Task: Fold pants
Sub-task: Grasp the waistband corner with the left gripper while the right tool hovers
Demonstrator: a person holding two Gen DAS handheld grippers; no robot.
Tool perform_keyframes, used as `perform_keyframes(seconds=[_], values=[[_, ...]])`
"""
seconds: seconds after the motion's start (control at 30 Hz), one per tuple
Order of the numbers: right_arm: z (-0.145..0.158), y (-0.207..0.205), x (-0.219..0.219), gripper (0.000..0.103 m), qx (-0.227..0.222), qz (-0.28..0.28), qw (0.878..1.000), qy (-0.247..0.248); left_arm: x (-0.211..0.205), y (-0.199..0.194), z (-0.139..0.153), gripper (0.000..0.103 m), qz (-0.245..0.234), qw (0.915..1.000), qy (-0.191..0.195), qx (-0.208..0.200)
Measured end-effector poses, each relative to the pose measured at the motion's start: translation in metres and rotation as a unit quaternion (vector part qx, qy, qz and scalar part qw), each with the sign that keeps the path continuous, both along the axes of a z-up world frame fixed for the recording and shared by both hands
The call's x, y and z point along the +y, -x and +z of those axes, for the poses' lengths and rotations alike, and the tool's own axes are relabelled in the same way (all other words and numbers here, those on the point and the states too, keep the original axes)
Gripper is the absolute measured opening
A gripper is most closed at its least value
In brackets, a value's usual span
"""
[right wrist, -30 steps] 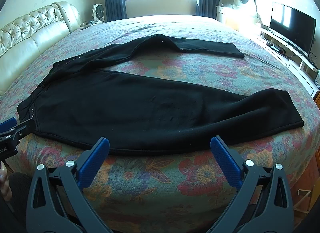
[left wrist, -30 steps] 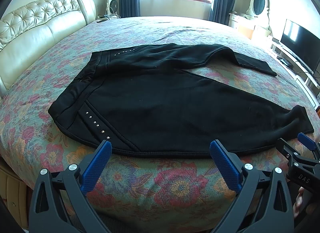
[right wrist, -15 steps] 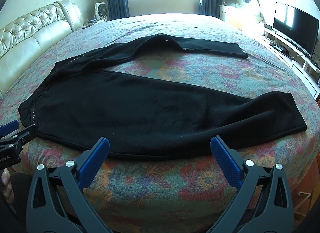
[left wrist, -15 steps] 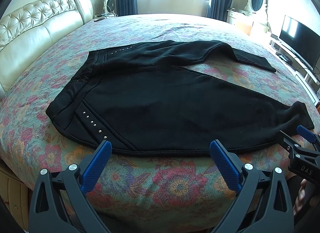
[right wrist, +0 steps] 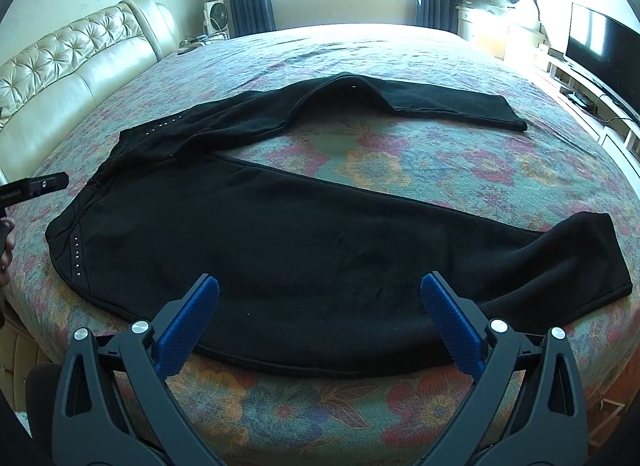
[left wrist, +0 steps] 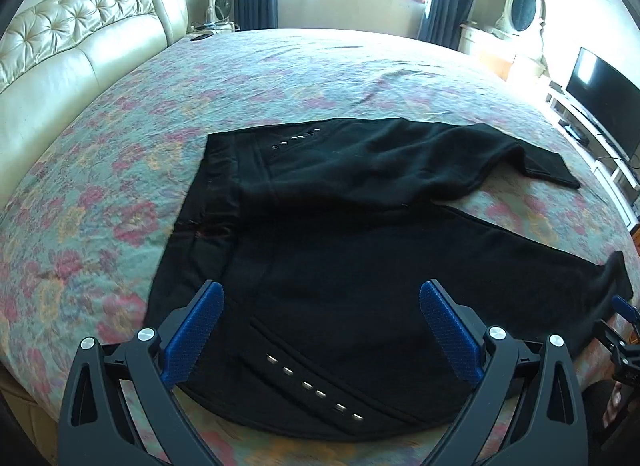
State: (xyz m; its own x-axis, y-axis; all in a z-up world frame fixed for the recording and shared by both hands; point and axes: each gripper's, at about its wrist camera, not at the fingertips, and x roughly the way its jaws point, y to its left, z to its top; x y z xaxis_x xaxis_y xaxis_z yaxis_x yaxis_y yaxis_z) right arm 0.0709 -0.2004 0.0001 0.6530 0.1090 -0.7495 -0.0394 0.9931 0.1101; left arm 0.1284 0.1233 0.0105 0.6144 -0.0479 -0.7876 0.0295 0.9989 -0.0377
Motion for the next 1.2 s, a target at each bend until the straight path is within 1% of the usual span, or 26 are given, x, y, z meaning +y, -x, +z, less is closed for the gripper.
perform_keyframes(seconds=[0.03,0.13,0.23,0.3,0.33,0.4,0.47,0.5,0.53,0.57,0.63,0.73,0.83,0.9,0.93,1.03,1.07,1.1,1.13,1.17,1.2], values=[[0.000,-0.004,0.003,0.101,0.001,0.005,1.000,-0.001,0.013,-0.017,-0.003,0.098,0.008,0.9999,-0.008,0.009],[0.001,-0.017,0.015,0.101,-0.003,0.021,1.000,-0.001,0.056,-0.069,-0.017,0.098,0.029,0.9990,-0.017,0.028],[0.002,-0.030,0.026,0.101,-0.003,0.040,0.999,0.001,0.097,-0.119,-0.032,0.098,0.029,0.9992,0.014,0.024],[0.002,-0.039,0.033,0.101,-0.001,0.053,0.999,0.002,0.124,-0.149,-0.045,0.098,0.037,0.9975,0.053,0.028],[0.003,-0.043,0.036,0.101,-0.002,0.059,0.998,0.002,0.137,-0.163,-0.054,0.098,0.038,0.9951,0.086,0.032],[0.003,-0.049,0.040,0.101,-0.005,0.066,0.998,0.001,0.159,-0.188,-0.070,0.098,0.040,0.9868,0.151,0.042],[0.002,-0.057,0.045,0.101,-0.003,0.072,0.997,0.000,0.173,-0.208,-0.081,0.098,0.041,0.9771,0.205,0.039],[0.000,-0.062,0.047,0.101,-0.001,0.074,0.997,-0.001,0.178,-0.217,-0.085,0.098,0.038,0.9734,0.223,0.036],[-0.001,-0.065,0.048,0.101,0.001,0.076,0.997,-0.001,0.180,-0.225,-0.087,0.098,0.032,0.9714,0.232,0.037],[-0.002,-0.068,0.050,0.101,0.003,0.078,0.997,-0.001,0.181,-0.233,-0.089,0.098,0.022,0.9712,0.234,0.040],[-0.005,-0.074,0.053,0.101,0.006,0.083,0.996,0.000,0.178,-0.244,-0.088,0.098,-0.010,0.9741,0.222,0.040],[-0.009,-0.082,0.057,0.101,0.010,0.090,0.996,-0.005,0.170,-0.248,-0.087,0.098,-0.076,0.9702,0.224,0.053],[-0.012,-0.089,0.059,0.101,0.009,0.093,0.995,-0.014,0.170,-0.246,-0.093,0.098,-0.096,0.9715,0.213,0.039],[-0.013,-0.094,0.062,0.101,0.011,0.095,0.995,-0.017,0.171,-0.246,-0.096,0.098,-0.109,0.9708,0.210,0.039],[-0.013,-0.096,0.064,0.101,0.012,0.097,0.995,-0.018,0.171,-0.247,-0.095,0.098,-0.110,0.9702,0.212,0.042],[-0.013,-0.100,0.067,0.101,0.014,0.103,0.994,-0.018,0.171,-0.248,-0.092,0.098,-0.101,0.9665,0.234,0.031],[-0.013,-0.101,0.067,0.101,0.016,0.106,0.994,-0.021,0.169,-0.247,-0.092,0.082,-0.108,0.9657,0.235,0.024],[-0.013,-0.103,0.067,0.101,0.017,0.109,0.994,-0.023,0.166,-0.247,-0.093,0.058,-0.119,0.9648,0.233,0.023],[-0.013,-0.104,0.065,0.101,0.018,0.112,0.993,-0.025,0.162,-0.250,-0.098,0.030,-0.118,0.9672,0.222,0.036],[-0.014,-0.107,0.063,0.101,0.020,0.114,0.993,-0.025,0.162,-0.251,-0.102,0.030,-0.110,0.9667,0.227,0.041],[-0.013,-0.110,0.062,0.101,0.022,0.118,0.992,-0.026,0.165,-0.250,-0.102,0.030,-0.111,0.9655,0.233,0.036]])
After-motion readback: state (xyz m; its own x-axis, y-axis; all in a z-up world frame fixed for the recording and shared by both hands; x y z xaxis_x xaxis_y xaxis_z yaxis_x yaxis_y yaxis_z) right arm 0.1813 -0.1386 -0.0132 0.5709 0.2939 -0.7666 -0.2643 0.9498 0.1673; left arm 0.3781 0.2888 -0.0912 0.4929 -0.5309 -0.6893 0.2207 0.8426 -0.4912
